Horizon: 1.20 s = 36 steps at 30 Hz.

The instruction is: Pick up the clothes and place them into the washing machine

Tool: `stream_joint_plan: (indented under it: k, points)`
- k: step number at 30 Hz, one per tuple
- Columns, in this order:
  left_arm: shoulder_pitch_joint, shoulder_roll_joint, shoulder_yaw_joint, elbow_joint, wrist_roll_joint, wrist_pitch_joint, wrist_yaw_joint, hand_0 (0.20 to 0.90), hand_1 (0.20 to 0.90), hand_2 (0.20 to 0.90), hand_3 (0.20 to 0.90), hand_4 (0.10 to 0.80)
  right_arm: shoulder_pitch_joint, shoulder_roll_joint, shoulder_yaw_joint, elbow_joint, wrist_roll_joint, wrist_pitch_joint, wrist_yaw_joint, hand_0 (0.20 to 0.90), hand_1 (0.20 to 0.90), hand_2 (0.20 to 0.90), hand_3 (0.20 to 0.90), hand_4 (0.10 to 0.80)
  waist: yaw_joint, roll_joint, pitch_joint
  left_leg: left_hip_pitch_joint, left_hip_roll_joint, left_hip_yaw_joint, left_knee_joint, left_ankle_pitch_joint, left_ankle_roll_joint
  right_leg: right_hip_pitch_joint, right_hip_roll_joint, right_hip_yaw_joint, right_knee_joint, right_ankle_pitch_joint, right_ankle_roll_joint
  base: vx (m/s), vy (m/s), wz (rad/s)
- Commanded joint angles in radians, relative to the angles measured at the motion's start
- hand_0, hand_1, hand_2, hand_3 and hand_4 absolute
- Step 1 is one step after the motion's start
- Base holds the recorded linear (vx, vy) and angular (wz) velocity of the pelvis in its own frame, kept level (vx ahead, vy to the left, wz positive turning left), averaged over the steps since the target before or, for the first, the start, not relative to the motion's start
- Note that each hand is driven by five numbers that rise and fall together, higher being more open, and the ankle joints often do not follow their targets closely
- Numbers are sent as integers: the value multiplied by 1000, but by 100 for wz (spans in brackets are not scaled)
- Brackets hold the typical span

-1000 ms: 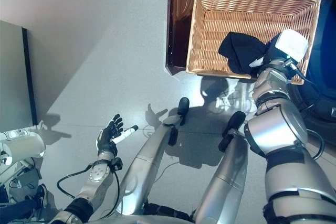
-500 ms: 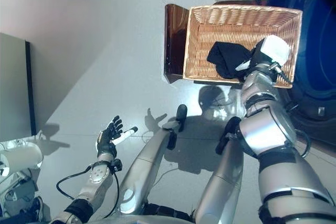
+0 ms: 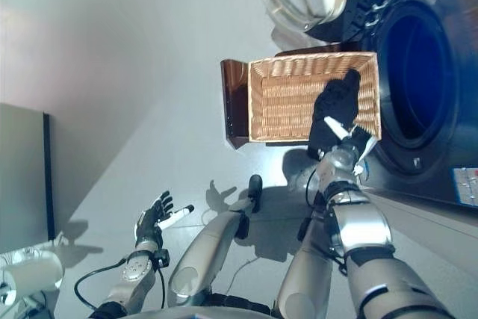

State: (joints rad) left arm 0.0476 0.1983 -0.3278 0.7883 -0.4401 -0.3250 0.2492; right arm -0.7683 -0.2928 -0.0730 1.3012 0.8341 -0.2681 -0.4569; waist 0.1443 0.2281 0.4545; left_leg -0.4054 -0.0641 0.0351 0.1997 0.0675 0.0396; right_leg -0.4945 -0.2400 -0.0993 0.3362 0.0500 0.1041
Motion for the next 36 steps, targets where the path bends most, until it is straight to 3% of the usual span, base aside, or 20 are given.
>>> stream_joint_plan:
  k: [1, 4, 7, 15, 17, 18, 19, 20, 22, 23, 24, 28, 36]
  points:
    - [16, 21, 2, 31, 11, -28, -8, 900, 900, 900, 900, 800, -17, -12, -34, -95, 151, -151, 88, 200, 200, 200, 200, 300, 7, 34, -69, -73, -7, 23, 1, -7, -39, 37, 34, -42, 6, -98, -40, 26, 23, -9]
    - [45, -2, -5, 18, 0, -31, -33, 900, 900, 900, 900, 800, 35, 59, -119, -172, 347, -220, 173, 200, 200, 200, 200, 300, 5, 62, -86, -67, -15, 25, 2, -12, -36, 41, 27, -35, 5, -102, -38, 17, 31, 2]
    - [57, -10, -15, 21, 0, -31, -49, 900, 900, 900, 900, 800, 47, 72, -171, -178, 426, -253, 203, 200, 200, 200, 200, 300, 7, 87, -100, -63, -22, 22, 1, -13, -34, 42, 22, -31, 12, -109, -38, 20, 45, -2]
    - [79, -9, -23, 13, 3, -33, -57, 900, 900, 900, 900, 800, -14, 6, -215, -184, 404, -285, 158, 200, 200, 200, 200, 300, 20, 130, -129, -52, -32, 17, -7, -16, -35, 42, 12, -24, 18, -117, -35, 26, 31, 3]
    - [91, 5, -17, 1, -11, -43, -66, 900, 900, 900, 900, 800, -91, -96, -208, -234, 341, -298, 116, 200, 200, 200, 200, 300, 27, 144, -140, -54, -36, 16, -9, -16, -36, 38, 7, -20, 15, -116, -32, 20, 20, 5]
    - [88, 3, -18, 1, -12, -42, -66, 900, 900, 900, 900, 800, -96, -99, -207, -234, 336, -296, 109, 200, 200, 200, 200, 300, 28, 146, -139, -56, -35, 16, -9, -16, -36, 36, 7, -19, 15, -116, -32, 0, 0, 0]
    - [94, 27, -18, -13, -20, -53, -78, 900, 900, 900, 900, 800, -209, -257, -160, -236, 255, -284, 61, 200, 200, 200, 200, 300, 35, 149, -147, -61, -38, 17, -10, -14, -39, 29, 4, -16, 13, -114, -30, -17, 22, 5]
    - [93, 41, -19, -27, -31, -57, -83, 900, 900, 900, 900, 800, -289, -346, -113, -225, 218, -275, 34, 200, 200, 200, 200, 300, 44, 153, -149, -65, -38, 19, -9, -12, -41, 21, 1, -15, 17, -113, -29, -27, 23, 13]
    - [94, 67, -21, -55, -50, -63, -92, 900, 900, 900, 900, 800, -443, -491, 6, -217, 163, -249, 12, 200, 200, 200, 200, 300, 58, 157, -153, -72, -40, 22, -11, -8, -43, 1, -1, -6, 24, -112, -29, -26, 10, 12]
    - [91, 61, -21, -56, -52, -62, -93, 900, 900, 900, 900, 800, -459, -497, 18, -208, 163, -247, 10, 200, 200, 200, 200, 300, 58, 161, -151, -74, -39, 23, -12, -8, -43, -4, -1, -4, 26, -112, -29, -20, 36, 0]
    - [102, 89, -28, -69, -59, -68, -101, 900, 900, 900, 900, 800, -609, -609, 161, -188, 111, -212, 6, 900, 900, 900, 900, 800, 63, 157, -158, -81, -41, 33, -13, -4, -47, -25, -4, 9, 31, -106, -29, -10, 33, -3]
    - [105, 80, -38, -74, -73, -61, -93, 900, 900, 900, 900, 800, -719, -612, 241, -160, 141, -209, 4, 900, 900, 900, 900, 800, 65, 180, -180, -92, -40, 45, -20, 0, -49, -57, -8, 29, 52, -111, -30, 50, 41, -15]
    - [93, 45, 11, -12, -93, -63, -73, 900, 900, 900, 900, 800, -574, -501, 158, -101, 99, -160, 43, 900, 900, 900, 900, 800, 52, 188, -194, -80, -43, 55, -31, -8, -43, -55, -3, 41, 44, -107, -31, 16, 17, -4]
